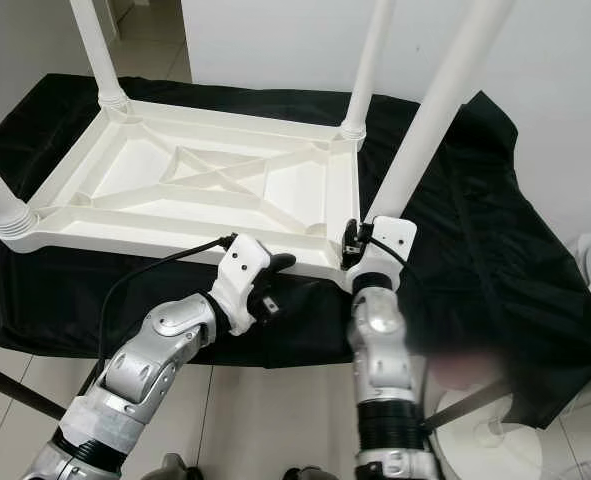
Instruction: Building children table
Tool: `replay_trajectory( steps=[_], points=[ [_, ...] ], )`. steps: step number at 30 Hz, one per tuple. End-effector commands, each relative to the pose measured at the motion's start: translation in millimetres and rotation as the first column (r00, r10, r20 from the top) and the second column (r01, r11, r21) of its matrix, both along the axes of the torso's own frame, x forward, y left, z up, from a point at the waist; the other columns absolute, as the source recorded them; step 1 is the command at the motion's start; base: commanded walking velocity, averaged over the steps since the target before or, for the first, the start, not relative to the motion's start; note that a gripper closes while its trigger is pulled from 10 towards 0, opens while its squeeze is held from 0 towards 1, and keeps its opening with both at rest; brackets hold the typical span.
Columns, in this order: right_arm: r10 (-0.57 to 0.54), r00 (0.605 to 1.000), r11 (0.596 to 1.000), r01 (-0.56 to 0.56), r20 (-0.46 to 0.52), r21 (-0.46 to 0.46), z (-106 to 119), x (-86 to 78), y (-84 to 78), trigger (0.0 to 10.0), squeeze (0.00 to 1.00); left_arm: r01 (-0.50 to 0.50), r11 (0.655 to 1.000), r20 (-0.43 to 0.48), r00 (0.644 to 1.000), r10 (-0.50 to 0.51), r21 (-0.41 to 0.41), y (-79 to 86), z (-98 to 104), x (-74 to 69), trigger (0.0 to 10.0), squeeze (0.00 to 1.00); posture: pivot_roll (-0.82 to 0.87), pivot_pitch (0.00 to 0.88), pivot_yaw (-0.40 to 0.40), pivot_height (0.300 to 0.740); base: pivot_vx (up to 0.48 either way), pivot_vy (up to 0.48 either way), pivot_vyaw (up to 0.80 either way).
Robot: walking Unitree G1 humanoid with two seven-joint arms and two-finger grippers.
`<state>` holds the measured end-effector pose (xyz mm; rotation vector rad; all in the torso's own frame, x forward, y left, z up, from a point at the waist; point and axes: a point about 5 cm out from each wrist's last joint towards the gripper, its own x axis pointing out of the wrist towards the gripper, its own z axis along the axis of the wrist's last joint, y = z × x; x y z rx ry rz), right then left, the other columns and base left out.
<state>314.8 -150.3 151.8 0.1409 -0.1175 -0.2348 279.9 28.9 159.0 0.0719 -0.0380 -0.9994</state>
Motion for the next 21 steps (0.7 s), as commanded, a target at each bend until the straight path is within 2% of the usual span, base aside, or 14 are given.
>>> replay_trajectory(
  steps=[1,7,8,10,11,12,17,18,19,21],
  points=[
    [-0.064,0.995,0.997,0.067,-0.083,0.043,-15,-4.5,-8.6,10.0,0.00,0.015,1.000,-0.009,1.000,-0.015,0.002,-0.5,0,-2.3,10.0,0.00,-0.03,0.088,-0.053,0.740,0.000,0.000,0.00],
    [-0.036,0.998,0.999,0.038,-0.055,0.032,-8,-5.7,-7.4,10.0,0.00,0.018,1.000,-0.008,1.000,-0.018,0.007,-0.2,-1,-2.5,10.0,0.00,-0.02,0.086,-0.057,0.740,0.000,0.000,0.00],
    [-0.019,0.999,0.999,0.020,-0.042,0.027,-6,-6.6,-5.9,10.0,0.06,0.015,1.000,-0.007,1.000,-0.015,0.006,0.4,0,-1.8,10.0,0.00,-0.02,0.085,-0.058,0.740,0.000,0.000,0.00],
    [-0.007,0.999,1.000,0.008,-0.033,0.023,-5,-7.2,-4.9,10.0,0.06,0.012,1.000,-0.007,1.000,-0.012,0.005,0.9,0,-1.3,10.0,0.00,-0.02,0.085,-0.058,0.740,0.000,0.000,0.00],
    [0.008,1.000,0.999,-0.007,-0.015,0.033,-3,-7.8,-4.7,10.0,1.00,0.011,1.000,-0.007,1.000,-0.011,0.003,0.9,1,-1.4,10.0,0.00,-0.02,0.083,-0.059,0.740,0.000,0.000,0.00],
    [0.044,0.999,0.997,-0.045,0.018,0.070,-1,-8.4,-5.8,10.0,1.00,0.011,1.000,-0.009,1.000,-0.011,0.000,0.2,0,-2.2,10.0,0.00,-0.02,0.084,-0.061,0.740,0.000,0.000,0.00],
    [0.092,0.995,0.993,-0.094,0.032,0.073,0,-8.8,-11.4,10.0,1.00,0.013,1.000,-0.010,1.000,-0.013,0.002,-0.7,0,-2.7,10.0,0.00,-0.02,0.082,-0.062,0.740,0.000,0.000,0.00],
    [0.124,0.992,0.991,-0.126,0.035,0.055,-1,-9.0,-14.0,10.0,0.39,0.012,1.000,-0.009,1.000,-0.012,0.003,-0.5,0,-2.6,10.0,0.00,-0.02,0.083,-0.063,0.740,0.000,0.000,0.00],
    [0.153,0.987,0.987,-0.155,0.038,0.042,-2,-9.4,-16.4,10.0,0.00,0.010,1.000,-0.009,1.000,-0.010,0.004,-0.2,0,-2.4,10.0,0.00,-0.02,0.082,-0.063,0.740,0.000,0.000,0.00],
    [0.195,0.980,0.980,-0.196,0.039,0.018,-3,-9.8,-20.0,10.0,0.00,0.009,1.000,-0.008,1.000,-0.009,0.004,0.5,0,-2.3,10.0,0.00,-0.02,0.080,-0.062,0.740,0.000,0.000,0.00]
  ],
)
